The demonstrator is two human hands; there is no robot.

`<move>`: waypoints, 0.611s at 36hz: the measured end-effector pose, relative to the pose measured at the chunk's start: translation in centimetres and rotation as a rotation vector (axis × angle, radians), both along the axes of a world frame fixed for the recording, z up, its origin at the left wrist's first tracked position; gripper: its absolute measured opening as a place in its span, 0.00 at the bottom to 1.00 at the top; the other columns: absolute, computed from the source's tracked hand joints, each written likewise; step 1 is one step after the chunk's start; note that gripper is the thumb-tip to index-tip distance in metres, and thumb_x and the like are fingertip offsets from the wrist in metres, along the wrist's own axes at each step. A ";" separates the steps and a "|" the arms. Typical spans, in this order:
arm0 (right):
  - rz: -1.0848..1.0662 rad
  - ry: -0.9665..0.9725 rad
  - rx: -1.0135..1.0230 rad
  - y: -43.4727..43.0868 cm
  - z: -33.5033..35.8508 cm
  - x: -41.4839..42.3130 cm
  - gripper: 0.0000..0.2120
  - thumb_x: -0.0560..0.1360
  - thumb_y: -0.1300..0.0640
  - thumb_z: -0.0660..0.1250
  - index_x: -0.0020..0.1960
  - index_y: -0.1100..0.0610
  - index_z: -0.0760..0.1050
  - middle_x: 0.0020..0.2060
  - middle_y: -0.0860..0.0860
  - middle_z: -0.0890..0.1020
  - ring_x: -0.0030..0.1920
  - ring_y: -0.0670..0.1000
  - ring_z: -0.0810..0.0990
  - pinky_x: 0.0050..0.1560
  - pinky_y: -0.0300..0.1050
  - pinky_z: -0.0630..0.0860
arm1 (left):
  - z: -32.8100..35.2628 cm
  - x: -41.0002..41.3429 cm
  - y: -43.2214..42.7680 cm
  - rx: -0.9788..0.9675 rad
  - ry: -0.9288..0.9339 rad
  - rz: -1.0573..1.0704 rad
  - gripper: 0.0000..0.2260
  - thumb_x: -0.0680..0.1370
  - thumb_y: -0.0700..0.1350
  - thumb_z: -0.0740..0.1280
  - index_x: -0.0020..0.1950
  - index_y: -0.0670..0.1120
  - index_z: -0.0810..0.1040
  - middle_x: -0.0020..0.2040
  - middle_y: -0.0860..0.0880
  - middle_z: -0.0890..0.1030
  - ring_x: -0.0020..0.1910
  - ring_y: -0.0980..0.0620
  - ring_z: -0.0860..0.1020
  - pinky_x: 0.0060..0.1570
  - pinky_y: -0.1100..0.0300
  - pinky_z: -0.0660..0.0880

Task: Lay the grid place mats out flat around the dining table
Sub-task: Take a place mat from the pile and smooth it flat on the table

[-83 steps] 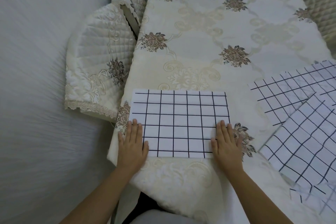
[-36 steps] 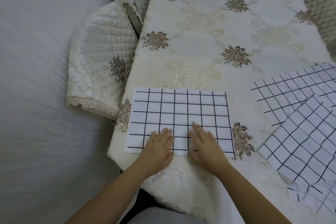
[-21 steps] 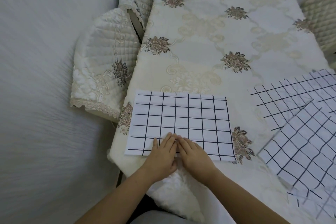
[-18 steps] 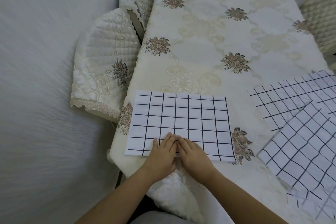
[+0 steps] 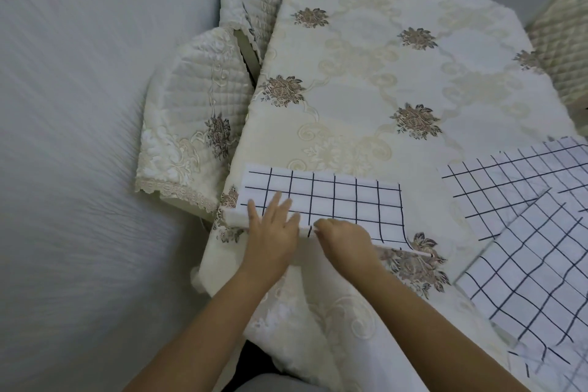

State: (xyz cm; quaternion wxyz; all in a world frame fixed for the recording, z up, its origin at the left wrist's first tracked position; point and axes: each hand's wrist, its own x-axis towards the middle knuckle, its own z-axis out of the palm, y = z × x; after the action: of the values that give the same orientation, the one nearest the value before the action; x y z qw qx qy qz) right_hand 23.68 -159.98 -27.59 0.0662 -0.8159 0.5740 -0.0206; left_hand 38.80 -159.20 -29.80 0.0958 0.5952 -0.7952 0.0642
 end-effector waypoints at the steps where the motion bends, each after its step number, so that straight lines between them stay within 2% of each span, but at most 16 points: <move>1: -0.016 -0.013 0.011 -0.8 1.1 0.2 0.07 0.64 0.61 0.75 0.35 0.58 0.77 0.26 0.52 0.79 0.26 0.56 0.78 0.23 0.40 0.67 | 0.6 0.3 -0.6 -0.061 0.034 0.051 0.15 0.67 0.41 0.71 0.53 0.44 0.81 0.59 0.41 0.79 0.63 0.40 0.74 0.58 0.30 0.64; 2: -0.041 -0.053 0.000 -1.7 1.8 0.3 0.04 0.71 0.60 0.69 0.39 0.60 0.77 0.31 0.55 0.81 0.32 0.58 0.80 0.27 0.43 0.67 | 1.3 0.6 -1.1 -0.108 0.061 0.107 0.18 0.70 0.42 0.67 0.60 0.44 0.77 0.63 0.39 0.76 0.66 0.38 0.71 0.61 0.31 0.61; 3: -0.057 -0.086 0.005 -2.5 2.9 0.5 0.08 0.77 0.58 0.63 0.44 0.61 0.77 0.36 0.58 0.82 0.37 0.60 0.80 0.32 0.45 0.67 | 2.0 1.0 -1.6 -0.147 0.095 0.162 0.21 0.71 0.43 0.63 0.65 0.44 0.72 0.67 0.38 0.72 0.69 0.38 0.67 0.65 0.34 0.57; 4: -0.053 -0.147 -0.012 -3.4 4.0 0.7 0.11 0.79 0.57 0.59 0.46 0.62 0.77 0.39 0.59 0.82 0.41 0.61 0.80 0.35 0.46 0.67 | 2.8 1.4 -2.1 -0.185 0.136 0.208 0.24 0.72 0.44 0.60 0.68 0.44 0.67 0.69 0.37 0.69 0.71 0.37 0.62 0.67 0.36 0.53; 6: -0.030 -0.289 -0.023 -4.8 6.4 1.0 0.13 0.80 0.55 0.58 0.49 0.62 0.77 0.41 0.59 0.82 0.44 0.61 0.79 0.38 0.47 0.68 | 4.0 2.0 -2.8 -0.249 0.224 0.248 0.27 0.73 0.44 0.58 0.72 0.42 0.60 0.71 0.36 0.65 0.72 0.38 0.57 0.69 0.39 0.48; 9: 0.012 -0.458 -0.011 -6.9 9.7 1.3 0.10 0.78 0.56 0.61 0.49 0.60 0.79 0.38 0.57 0.82 0.41 0.59 0.77 0.38 0.44 0.66 | 5.6 2.6 -3.3 -0.342 0.275 0.181 0.28 0.74 0.43 0.57 0.74 0.41 0.55 0.73 0.37 0.61 0.74 0.40 0.53 0.71 0.40 0.46; 12: -0.055 -0.714 0.079 -9.0 12.0 1.2 0.08 0.78 0.59 0.63 0.46 0.59 0.80 0.31 0.47 0.75 0.35 0.47 0.72 0.36 0.31 0.64 | 6.7 2.7 -3.5 -0.415 0.285 0.105 0.27 0.76 0.44 0.56 0.75 0.42 0.54 0.77 0.43 0.52 0.76 0.47 0.46 0.71 0.41 0.44; 14: -0.212 -0.990 0.184 -9.9 12.7 0.6 0.09 0.77 0.59 0.63 0.39 0.57 0.77 0.30 0.46 0.74 0.33 0.42 0.71 0.37 0.33 0.66 | 7.3 2.6 -3.7 -0.462 0.289 0.065 0.29 0.77 0.44 0.54 0.76 0.45 0.49 0.78 0.49 0.43 0.76 0.48 0.45 0.71 0.41 0.42; 15: -0.298 -1.151 0.262 -10.4 12.7 0.2 0.10 0.77 0.59 0.63 0.38 0.57 0.77 0.32 0.48 0.76 0.34 0.44 0.73 0.39 0.37 0.69 | 7.5 2.5 -3.7 -0.477 0.296 0.048 0.29 0.78 0.44 0.54 0.77 0.46 0.46 0.77 0.50 0.42 0.76 0.47 0.45 0.71 0.41 0.42; 16: -0.374 -1.280 0.337 -10.8 12.5 -0.3 0.10 0.77 0.59 0.63 0.39 0.58 0.77 0.34 0.51 0.78 0.37 0.48 0.76 0.42 0.42 0.72 | 7.6 2.4 -3.8 -0.482 0.311 0.036 0.29 0.78 0.44 0.53 0.77 0.46 0.45 0.77 0.51 0.42 0.76 0.47 0.46 0.71 0.40 0.43; 18: -0.500 -1.413 0.443 -11.7 11.3 -1.2 0.09 0.77 0.59 0.63 0.41 0.58 0.79 0.37 0.52 0.82 0.42 0.52 0.80 0.48 0.47 0.77 | 7.8 2.2 -3.9 -0.459 0.338 0.027 0.29 0.78 0.44 0.53 0.77 0.46 0.47 0.77 0.50 0.44 0.76 0.48 0.47 0.71 0.40 0.43; 22: -0.789 -1.360 0.550 -12.7 6.9 -2.1 0.05 0.75 0.58 0.66 0.41 0.56 0.77 0.46 0.56 0.82 0.53 0.58 0.79 0.59 0.55 0.75 | 7.0 1.6 -4.1 -0.323 0.317 -0.019 0.23 0.76 0.43 0.56 0.72 0.42 0.60 0.73 0.43 0.62 0.75 0.47 0.53 0.70 0.39 0.50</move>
State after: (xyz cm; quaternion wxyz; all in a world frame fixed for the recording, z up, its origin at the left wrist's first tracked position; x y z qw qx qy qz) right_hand 21.63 -172.69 -20.68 0.5835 -0.3193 0.6371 -0.3896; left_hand 40.39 -163.28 -22.82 0.3142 0.5673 -0.7552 0.0955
